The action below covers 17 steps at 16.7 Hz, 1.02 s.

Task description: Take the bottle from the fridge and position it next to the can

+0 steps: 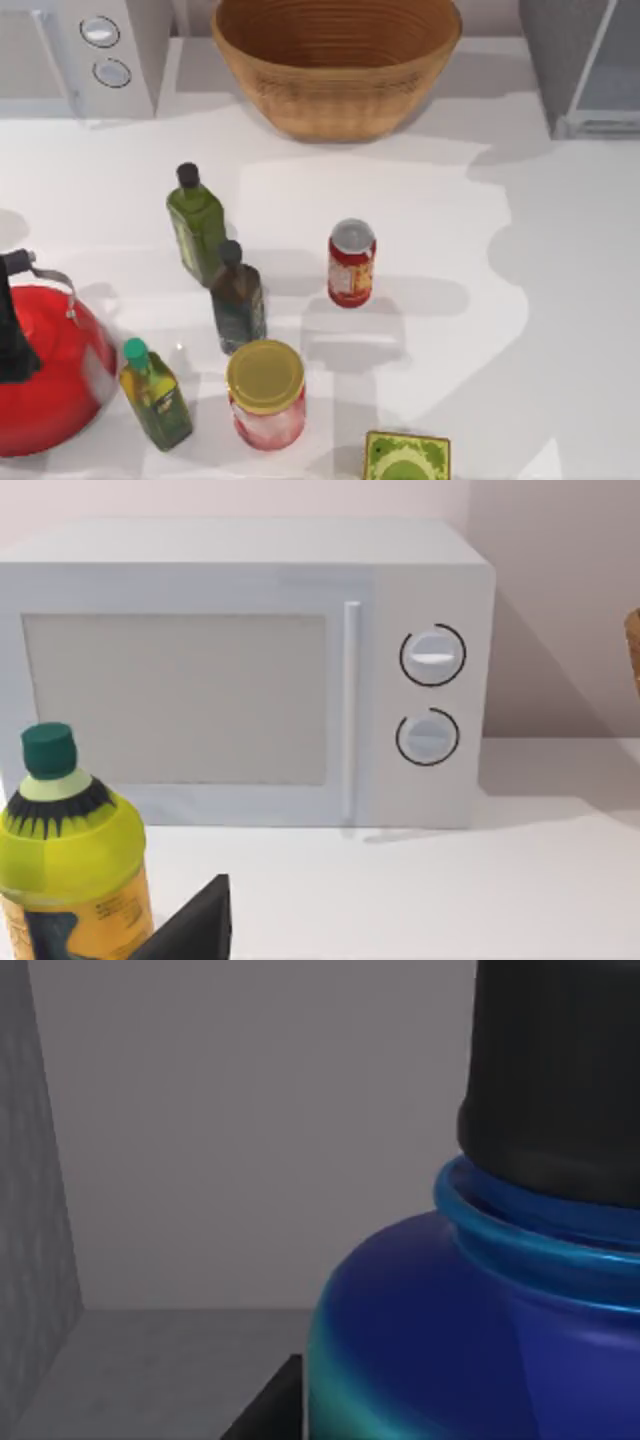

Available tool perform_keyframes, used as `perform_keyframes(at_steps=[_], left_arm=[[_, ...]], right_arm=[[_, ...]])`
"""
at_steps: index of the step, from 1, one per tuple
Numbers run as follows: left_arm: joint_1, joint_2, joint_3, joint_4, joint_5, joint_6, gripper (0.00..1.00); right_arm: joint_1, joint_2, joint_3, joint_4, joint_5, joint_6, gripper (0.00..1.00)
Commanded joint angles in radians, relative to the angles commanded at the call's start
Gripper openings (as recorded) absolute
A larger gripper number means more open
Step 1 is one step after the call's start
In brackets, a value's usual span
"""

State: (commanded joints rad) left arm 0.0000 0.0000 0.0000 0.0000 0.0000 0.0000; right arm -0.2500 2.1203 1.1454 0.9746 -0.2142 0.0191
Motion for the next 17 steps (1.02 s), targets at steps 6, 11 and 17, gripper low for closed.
perform_keyframes(at_steps=[6,11,17], left_arm=[[0.000,0.000,0.000,0.000,0.000,0.000,1.00],[0.000,0.000,0.000,0.000,0.000,0.000,1.00],[0.000,0.000,0.000,0.000,0.000,0.000,1.00]], right_arm=[[-0.043,-0.201,-0.362,0.140,-0.045,-0.002,0.00],[-0.053,-0.247,-0.421,0.173,-0.055,-0.003,0.00],[0.011,-0.232,-0.433,0.212,0.009,-0.001,0.00]])
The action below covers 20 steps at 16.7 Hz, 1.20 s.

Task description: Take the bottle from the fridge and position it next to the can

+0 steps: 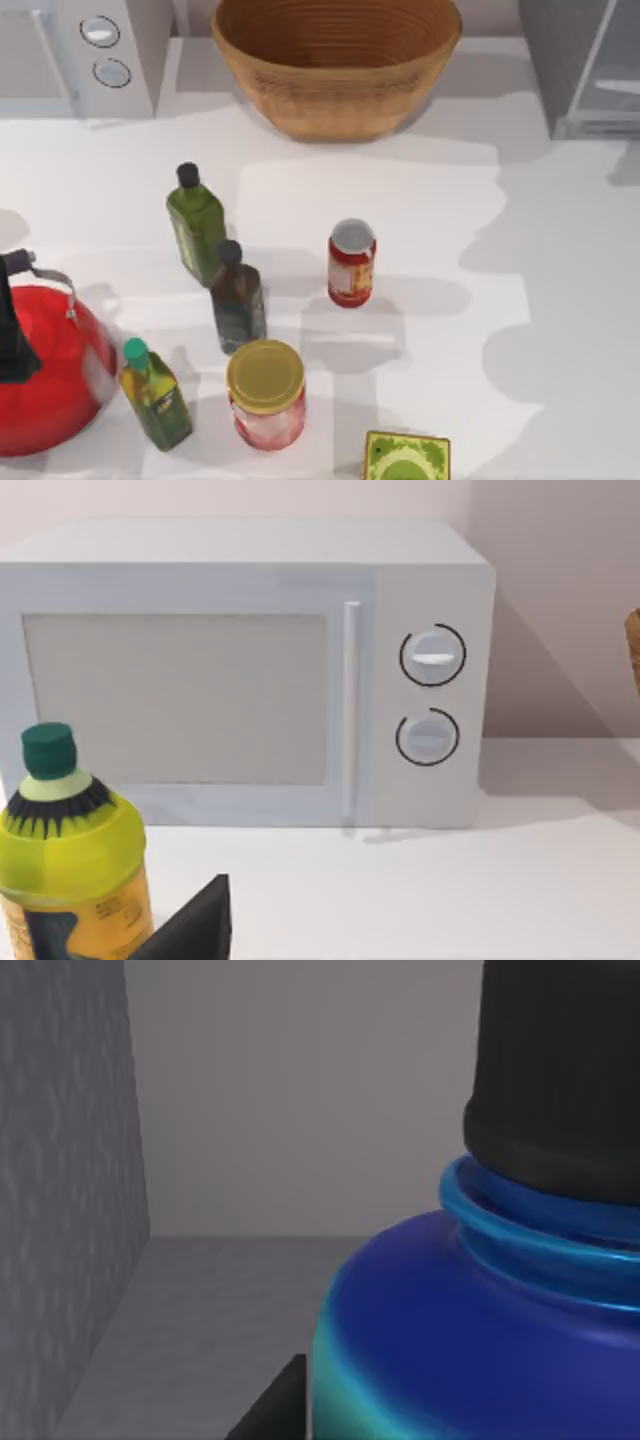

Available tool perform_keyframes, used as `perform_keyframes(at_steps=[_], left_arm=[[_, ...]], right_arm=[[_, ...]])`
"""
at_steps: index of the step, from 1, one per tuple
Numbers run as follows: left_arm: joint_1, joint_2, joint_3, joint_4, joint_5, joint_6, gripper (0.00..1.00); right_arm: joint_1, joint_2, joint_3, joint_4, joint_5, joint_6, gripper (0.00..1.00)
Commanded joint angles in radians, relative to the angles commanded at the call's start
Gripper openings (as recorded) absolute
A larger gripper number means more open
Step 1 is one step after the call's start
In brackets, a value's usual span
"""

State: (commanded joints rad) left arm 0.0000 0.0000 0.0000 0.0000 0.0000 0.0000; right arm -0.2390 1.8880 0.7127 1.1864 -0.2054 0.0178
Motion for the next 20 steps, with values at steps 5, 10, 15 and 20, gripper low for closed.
perform_keyframes(at_steps=[5,10,15,20], left_arm=[[0.000,0.000,0.000,0.000,0.000,0.000,1.00],[0.000,0.000,0.000,0.000,0.000,0.000,1.00],[0.000,0.000,0.000,0.000,0.000,0.000,1.00],[0.000,0.000,0.000,0.000,0.000,0.000,1.00]], right_arm=[[0.247,0.053,-0.081,0.140,0.247,0.003,0.00],[0.572,0.121,-0.202,0.302,0.570,0.004,0.00],[0.831,0.159,-0.298,0.434,0.830,-0.003,0.00],[0.896,0.166,-0.320,0.470,0.896,-0.006,0.00]])
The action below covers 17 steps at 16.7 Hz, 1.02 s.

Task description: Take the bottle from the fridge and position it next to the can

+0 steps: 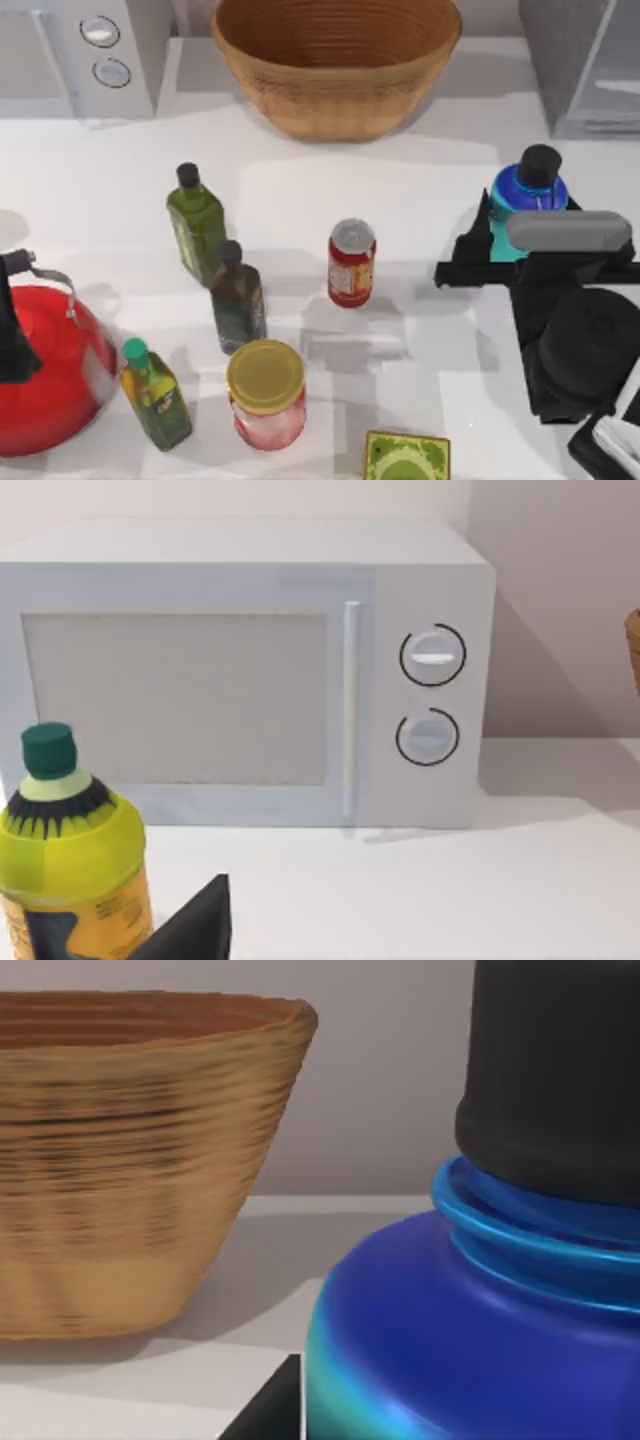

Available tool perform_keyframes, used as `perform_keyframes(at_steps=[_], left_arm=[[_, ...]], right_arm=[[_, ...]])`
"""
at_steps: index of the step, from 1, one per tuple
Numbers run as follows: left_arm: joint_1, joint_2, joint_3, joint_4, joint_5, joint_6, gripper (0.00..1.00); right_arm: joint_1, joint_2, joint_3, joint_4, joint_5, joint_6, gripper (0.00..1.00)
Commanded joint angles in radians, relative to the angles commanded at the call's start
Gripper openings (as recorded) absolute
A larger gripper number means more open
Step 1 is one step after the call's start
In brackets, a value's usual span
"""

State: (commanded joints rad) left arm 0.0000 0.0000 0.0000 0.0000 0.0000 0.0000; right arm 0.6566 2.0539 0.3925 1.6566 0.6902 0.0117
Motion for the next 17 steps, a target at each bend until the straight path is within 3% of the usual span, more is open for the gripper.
perform_keyframes(at_steps=[7,17], left_arm=[[0.000,0.000,0.000,0.000,0.000,0.000,1.00],[0.000,0.000,0.000,0.000,0.000,0.000,1.00]], right_arm=[[0.000,0.000,0.000,0.000,0.000,0.000,0.00],[0.000,0.000,0.000,0.000,0.000,0.000,0.75]])
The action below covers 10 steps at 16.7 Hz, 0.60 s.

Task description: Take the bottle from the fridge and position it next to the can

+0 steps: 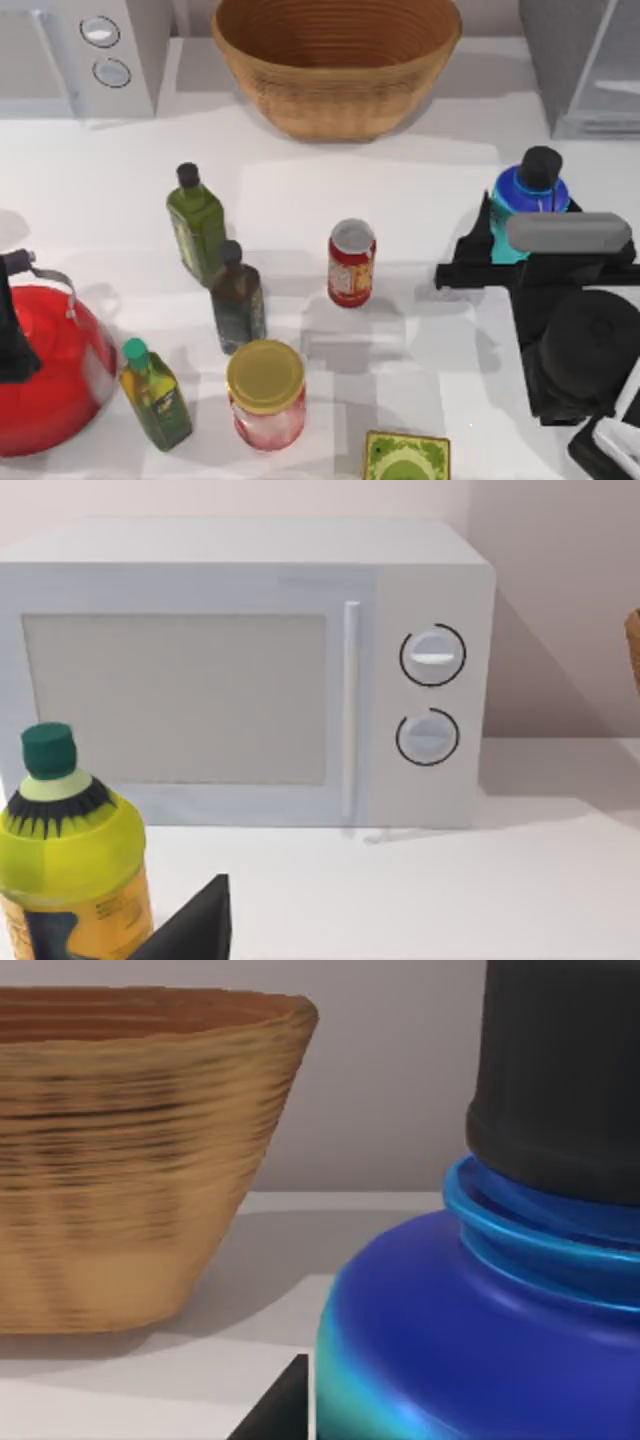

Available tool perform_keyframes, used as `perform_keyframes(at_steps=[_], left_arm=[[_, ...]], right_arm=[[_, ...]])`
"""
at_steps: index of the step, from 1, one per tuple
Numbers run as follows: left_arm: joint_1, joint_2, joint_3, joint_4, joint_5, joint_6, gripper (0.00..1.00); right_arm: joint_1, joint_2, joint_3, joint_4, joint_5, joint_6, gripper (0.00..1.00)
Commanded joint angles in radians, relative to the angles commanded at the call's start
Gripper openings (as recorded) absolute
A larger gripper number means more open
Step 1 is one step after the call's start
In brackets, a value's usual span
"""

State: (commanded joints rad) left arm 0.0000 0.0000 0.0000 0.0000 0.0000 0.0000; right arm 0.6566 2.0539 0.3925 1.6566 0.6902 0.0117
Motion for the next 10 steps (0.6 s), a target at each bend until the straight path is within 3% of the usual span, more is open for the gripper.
perform_keyframes(at_steps=[3,10], left_arm=[[0.000,0.000,0.000,0.000,0.000,0.000,1.00],[0.000,0.000,0.000,0.000,0.000,0.000,1.00]], right_arm=[[0.000,0.000,0.000,0.000,0.000,0.000,0.98],[0.000,0.000,0.000,0.000,0.000,0.000,1.00]])
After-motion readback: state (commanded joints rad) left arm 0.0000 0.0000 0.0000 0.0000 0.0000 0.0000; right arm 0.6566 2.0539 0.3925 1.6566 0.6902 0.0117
